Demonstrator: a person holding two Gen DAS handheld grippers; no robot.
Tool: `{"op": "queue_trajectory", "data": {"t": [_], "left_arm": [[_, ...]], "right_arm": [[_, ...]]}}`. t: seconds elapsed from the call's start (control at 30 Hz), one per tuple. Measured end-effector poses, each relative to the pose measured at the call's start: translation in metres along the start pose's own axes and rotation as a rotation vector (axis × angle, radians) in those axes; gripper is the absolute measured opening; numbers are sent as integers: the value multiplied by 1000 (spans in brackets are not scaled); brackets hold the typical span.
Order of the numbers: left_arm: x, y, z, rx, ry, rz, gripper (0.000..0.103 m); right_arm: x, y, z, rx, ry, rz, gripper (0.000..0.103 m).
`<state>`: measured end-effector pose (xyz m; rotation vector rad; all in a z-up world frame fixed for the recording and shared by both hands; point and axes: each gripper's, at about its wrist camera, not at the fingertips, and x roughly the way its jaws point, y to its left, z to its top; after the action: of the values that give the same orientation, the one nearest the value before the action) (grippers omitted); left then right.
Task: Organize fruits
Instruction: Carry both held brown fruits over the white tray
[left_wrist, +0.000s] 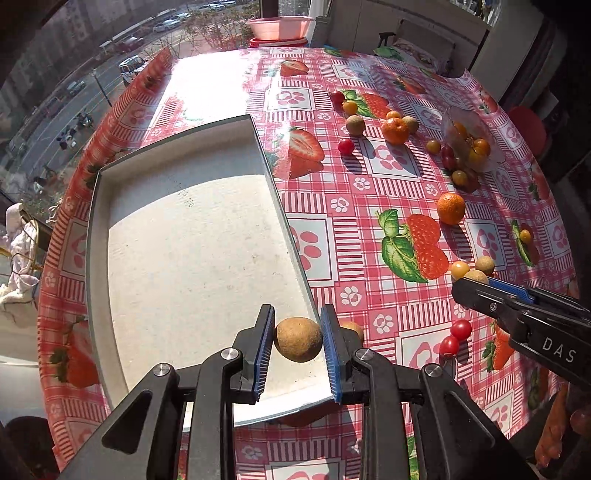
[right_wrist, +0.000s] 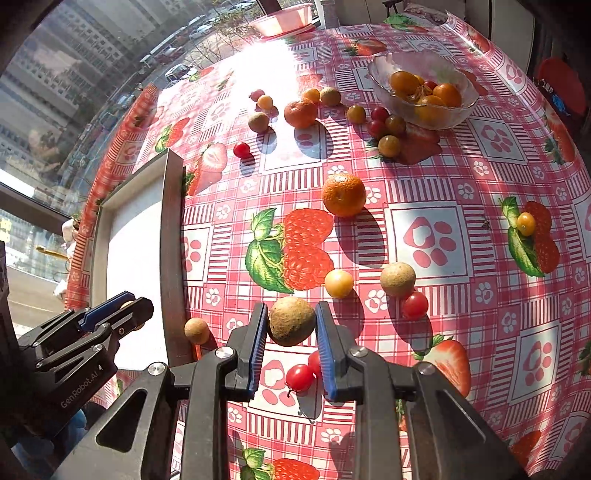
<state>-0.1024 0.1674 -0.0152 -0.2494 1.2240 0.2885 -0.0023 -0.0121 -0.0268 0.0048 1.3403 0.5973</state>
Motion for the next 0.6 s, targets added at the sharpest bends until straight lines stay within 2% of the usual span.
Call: {"op": "queue_trajectory", "data": {"t": [0.17, 0.37, 0.6], "left_arm": [[11, 47, -16, -88, 31, 64, 27], [29, 84, -33, -151, 70, 106, 27], [43, 103, -48, -188, 101, 110, 27]], "right_arm": [[24, 60, 1, -86, 42, 89, 28], [51, 118, -4, -170, 108, 160, 28], [90, 150, -15, -234, 200, 137, 29]]}}
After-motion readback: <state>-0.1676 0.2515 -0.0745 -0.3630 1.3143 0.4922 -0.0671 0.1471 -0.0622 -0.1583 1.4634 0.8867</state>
